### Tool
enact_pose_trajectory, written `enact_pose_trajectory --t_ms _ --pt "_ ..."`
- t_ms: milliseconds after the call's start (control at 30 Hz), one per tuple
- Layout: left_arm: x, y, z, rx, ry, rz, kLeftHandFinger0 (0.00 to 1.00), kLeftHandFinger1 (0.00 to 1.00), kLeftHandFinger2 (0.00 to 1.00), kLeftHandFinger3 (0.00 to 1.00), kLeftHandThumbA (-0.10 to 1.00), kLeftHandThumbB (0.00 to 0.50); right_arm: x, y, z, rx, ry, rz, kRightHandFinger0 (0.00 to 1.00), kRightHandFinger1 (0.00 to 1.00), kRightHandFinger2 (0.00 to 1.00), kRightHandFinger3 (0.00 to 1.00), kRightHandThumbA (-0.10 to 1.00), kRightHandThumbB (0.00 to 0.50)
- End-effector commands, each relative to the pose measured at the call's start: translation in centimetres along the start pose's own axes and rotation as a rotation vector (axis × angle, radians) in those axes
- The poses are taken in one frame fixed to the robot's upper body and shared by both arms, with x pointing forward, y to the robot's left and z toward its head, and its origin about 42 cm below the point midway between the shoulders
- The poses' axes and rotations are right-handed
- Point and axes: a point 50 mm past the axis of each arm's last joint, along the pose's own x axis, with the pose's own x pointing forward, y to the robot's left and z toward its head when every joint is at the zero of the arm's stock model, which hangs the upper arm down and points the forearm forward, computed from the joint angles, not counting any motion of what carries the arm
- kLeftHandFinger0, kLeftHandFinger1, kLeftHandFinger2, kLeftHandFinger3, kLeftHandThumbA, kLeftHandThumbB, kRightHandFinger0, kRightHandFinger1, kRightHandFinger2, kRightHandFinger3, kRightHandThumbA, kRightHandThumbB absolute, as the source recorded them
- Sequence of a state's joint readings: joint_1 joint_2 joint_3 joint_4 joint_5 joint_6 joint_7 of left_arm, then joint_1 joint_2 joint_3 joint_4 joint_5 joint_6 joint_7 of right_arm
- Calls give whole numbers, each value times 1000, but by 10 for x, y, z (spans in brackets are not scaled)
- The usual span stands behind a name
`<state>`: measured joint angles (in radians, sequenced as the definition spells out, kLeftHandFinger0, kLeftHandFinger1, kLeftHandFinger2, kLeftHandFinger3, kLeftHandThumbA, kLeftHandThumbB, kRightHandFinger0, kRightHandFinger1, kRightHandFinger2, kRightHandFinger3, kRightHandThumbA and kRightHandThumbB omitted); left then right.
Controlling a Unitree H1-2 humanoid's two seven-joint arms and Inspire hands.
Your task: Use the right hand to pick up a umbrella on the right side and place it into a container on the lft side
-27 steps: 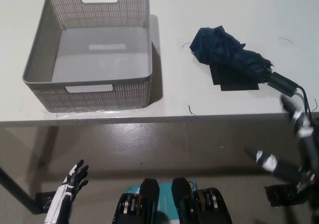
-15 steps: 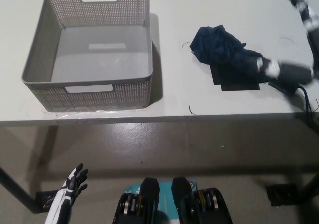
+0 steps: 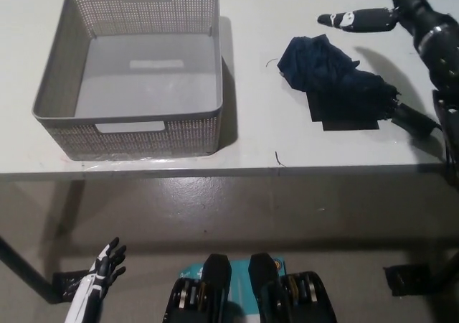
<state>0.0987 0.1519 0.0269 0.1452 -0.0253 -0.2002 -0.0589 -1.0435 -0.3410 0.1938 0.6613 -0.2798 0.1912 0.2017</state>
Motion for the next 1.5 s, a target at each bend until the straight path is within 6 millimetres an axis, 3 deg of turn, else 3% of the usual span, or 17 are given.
enact_pose_trajectory --t_ms 0,367,433,533,600,633,700,833,1133,1200,1233,1300,1333,1367,1400,1433,1467 --pt "-10 12 6 30 -89 -12 1000 1000 1000 1000 1000 167 47 -22 39 -40 121 55 1000 1000 1000 1000 1000 401" --pt "-12 11 8 36 -94 -20 1000 1000 1000 1000 1000 170 51 13 3 -247 297 146 1000 1000 1000 1000 1000 442" --pt "-13 11 9 37 -93 -24 1000 1000 1000 1000 1000 170 48 20 -8 -236 316 168 1000 1000 1000 1000 1000 405" --pt "-14 8 8 46 -95 -32 1000 1000 1000 1000 1000 162 41 32 -28 -240 347 191 1000 1000 1000 1000 1000 398" --pt "-15 5 8 45 -93 -43 1000 1000 1000 1000 1000 164 36 39 -42 -278 389 224 1000 1000 1000 1000 1000 428" --pt "-16 5 8 43 -95 -47 1000 1000 1000 1000 1000 167 31 46 -53 -293 423 234 1000 1000 1000 1000 1000 477" --pt "-17 3 8 44 -96 -55 1000 1000 1000 1000 1000 171 26 52 -66 -308 445 246 1000 1000 1000 1000 1000 499" --pt "-15 2 8 43 -101 -60 1000 1000 1000 1000 1000 173 11 72 -94 -368 490 297 1000 1000 1000 1000 1000 479" --pt "-17 1 8 33 -105 -64 1000 1000 1000 1000 1000 200 -26 101 -154 -446 623 345 1000 1000 1000 1000 975 495" --pt "-17 1 8 32 -106 -64 1000 1000 1000 1000 1000 199 -33 105 -163 -456 647 346 1000 1000 1000 1000 923 488" --pt "-16 1 8 27 -109 -68 1000 1000 1000 1000 1000 188 -37 107 -169 -438 659 331 1000 1000 1000 1000 827 476" --pt "-15 1 7 26 -109 -68 1000 1000 1000 1000 1000 178 -44 109 -179 -493 658 288 1000 1000 1000 1000 550 401" --pt "-14 1 7 30 -110 -67 1000 1000 1000 1000 1000 183 -47 109 -182 -531 619 231 1000 1000 1000 1000 323 354" --pt "-14 1 7 31 -110 -67 1000 1000 1000 1000 1000 183 -48 109 -183 -545 602 207 875 1000 1000 1000 233 335" --pt "-13 1 8 32 -113 -69 1000 1000 1000 1000 1000 175 -49 110 -184 -555 556 129 351 460 576 887 -73 282" --pt "-13 2 8 28 -114 -67 1000 1000 1000 1000 1000 173 -50 111 -184 -531 518 62 85 177 308 609 -99 211" --pt "-14 2 7 29 -111 -66 1000 1000 1000 1000 1000 180 -50 112 -183 -515 506 45 106 209 358 609 -100 200"
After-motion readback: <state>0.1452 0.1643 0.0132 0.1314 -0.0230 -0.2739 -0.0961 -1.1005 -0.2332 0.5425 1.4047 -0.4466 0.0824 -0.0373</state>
